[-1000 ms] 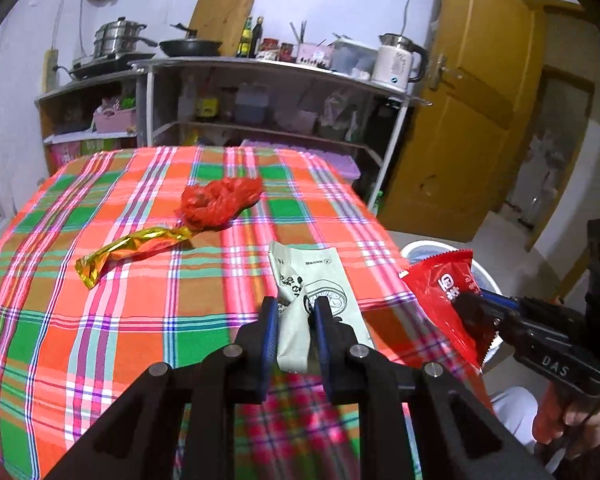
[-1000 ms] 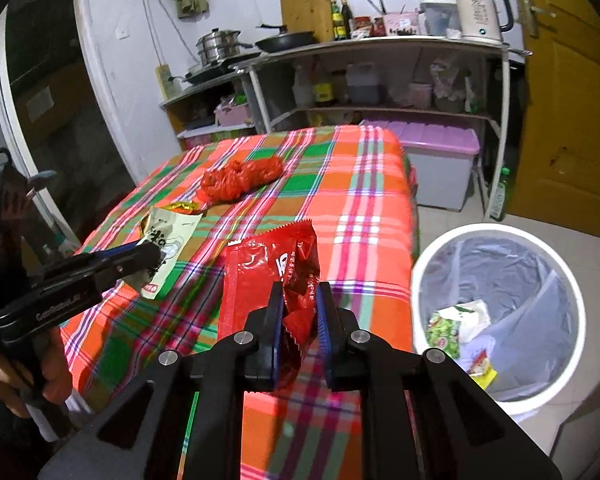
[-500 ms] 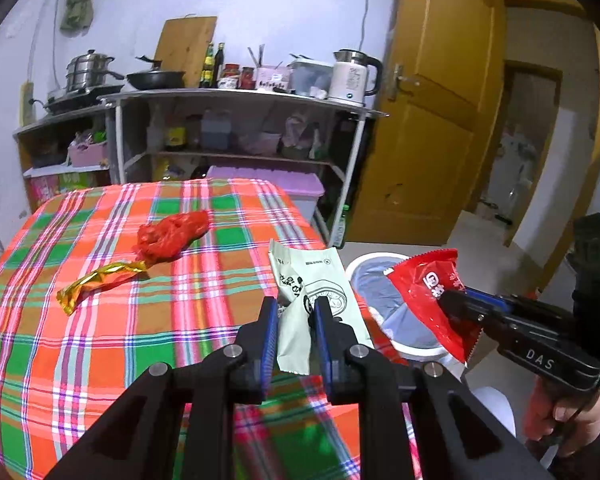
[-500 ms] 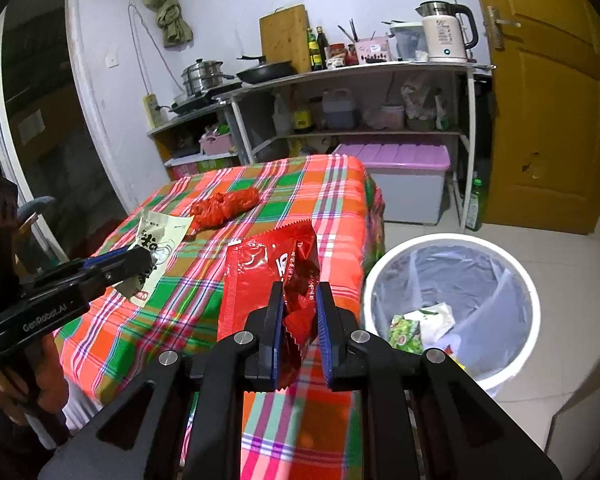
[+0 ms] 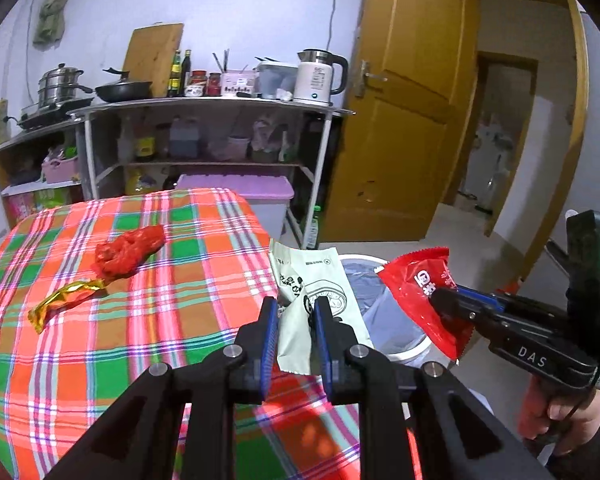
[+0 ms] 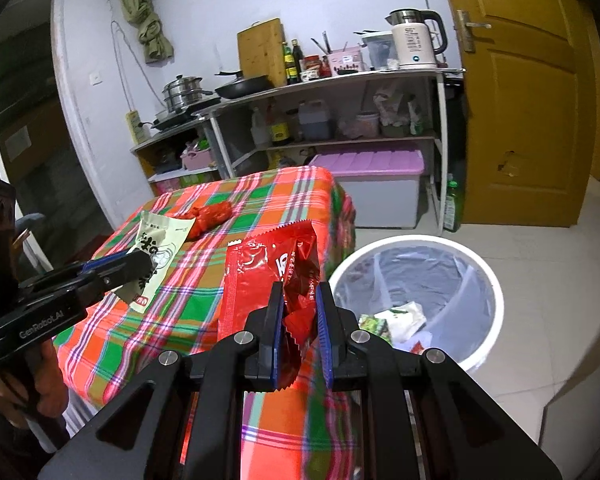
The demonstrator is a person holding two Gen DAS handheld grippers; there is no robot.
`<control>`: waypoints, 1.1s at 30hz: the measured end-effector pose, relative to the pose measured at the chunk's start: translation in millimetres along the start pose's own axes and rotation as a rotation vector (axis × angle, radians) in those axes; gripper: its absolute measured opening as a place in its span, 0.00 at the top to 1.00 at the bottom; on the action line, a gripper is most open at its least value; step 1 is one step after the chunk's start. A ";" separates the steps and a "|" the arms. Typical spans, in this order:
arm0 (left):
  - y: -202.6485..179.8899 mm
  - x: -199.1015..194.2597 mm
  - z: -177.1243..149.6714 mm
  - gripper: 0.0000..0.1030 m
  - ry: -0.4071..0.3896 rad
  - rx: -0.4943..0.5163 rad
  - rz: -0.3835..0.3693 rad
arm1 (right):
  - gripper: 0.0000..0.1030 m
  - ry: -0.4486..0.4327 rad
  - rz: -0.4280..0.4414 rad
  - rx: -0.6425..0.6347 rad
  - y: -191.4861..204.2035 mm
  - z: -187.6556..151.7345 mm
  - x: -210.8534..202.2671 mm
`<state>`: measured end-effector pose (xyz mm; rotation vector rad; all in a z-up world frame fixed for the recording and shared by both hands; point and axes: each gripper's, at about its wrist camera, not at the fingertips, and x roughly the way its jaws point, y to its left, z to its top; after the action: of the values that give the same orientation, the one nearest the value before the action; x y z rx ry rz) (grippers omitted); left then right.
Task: Collect trash
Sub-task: 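Carry the white packet and red wrapper in both grippers over the bin, then open both grippers to drop the white packet and red wrapper into the bin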
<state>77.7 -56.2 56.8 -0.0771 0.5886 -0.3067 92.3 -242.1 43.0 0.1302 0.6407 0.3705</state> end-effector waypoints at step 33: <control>-61.4 160.5 -0.6 0.82 0.234 0.091 -0.126 | 0.85 0.116 -0.136 0.186 -113.1 -15.8 53.2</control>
<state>187.7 -163.7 -19.7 0.0099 0.8025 -0.4685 155.6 -326.8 -25.5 0.2425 0.7942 0.1877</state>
